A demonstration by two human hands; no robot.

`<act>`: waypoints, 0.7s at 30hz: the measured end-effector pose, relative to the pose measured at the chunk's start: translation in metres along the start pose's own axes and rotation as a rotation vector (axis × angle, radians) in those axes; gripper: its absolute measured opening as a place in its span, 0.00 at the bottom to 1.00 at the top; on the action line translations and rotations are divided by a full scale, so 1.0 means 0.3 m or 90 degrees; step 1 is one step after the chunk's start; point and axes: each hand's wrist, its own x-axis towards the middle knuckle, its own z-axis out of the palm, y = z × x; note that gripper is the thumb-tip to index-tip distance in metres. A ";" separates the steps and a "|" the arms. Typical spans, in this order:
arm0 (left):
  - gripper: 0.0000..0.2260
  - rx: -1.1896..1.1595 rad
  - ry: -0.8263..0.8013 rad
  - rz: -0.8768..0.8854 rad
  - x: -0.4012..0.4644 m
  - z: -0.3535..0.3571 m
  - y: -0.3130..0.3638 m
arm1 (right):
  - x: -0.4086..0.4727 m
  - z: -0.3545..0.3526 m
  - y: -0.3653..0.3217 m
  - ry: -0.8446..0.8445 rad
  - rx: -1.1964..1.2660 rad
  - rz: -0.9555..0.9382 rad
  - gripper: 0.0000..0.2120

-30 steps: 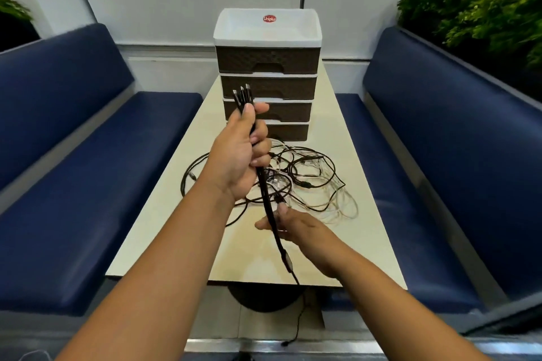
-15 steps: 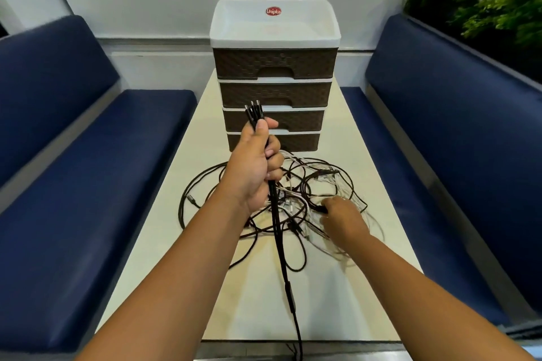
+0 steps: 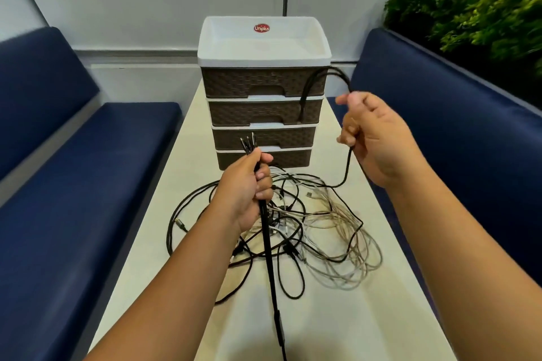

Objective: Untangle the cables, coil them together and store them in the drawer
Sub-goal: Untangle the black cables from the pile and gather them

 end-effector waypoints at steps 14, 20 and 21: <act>0.12 -0.034 -0.102 0.013 -0.085 0.010 -0.031 | -0.339 0.179 0.224 -0.130 -0.226 -0.003 0.10; 0.08 -0.054 -0.086 0.066 -0.102 -0.003 -0.013 | -0.425 0.152 0.305 -0.143 -0.276 0.010 0.08; 0.09 -0.053 -0.083 0.069 -0.105 0.000 -0.014 | -0.431 0.146 0.314 -0.142 -0.269 0.017 0.08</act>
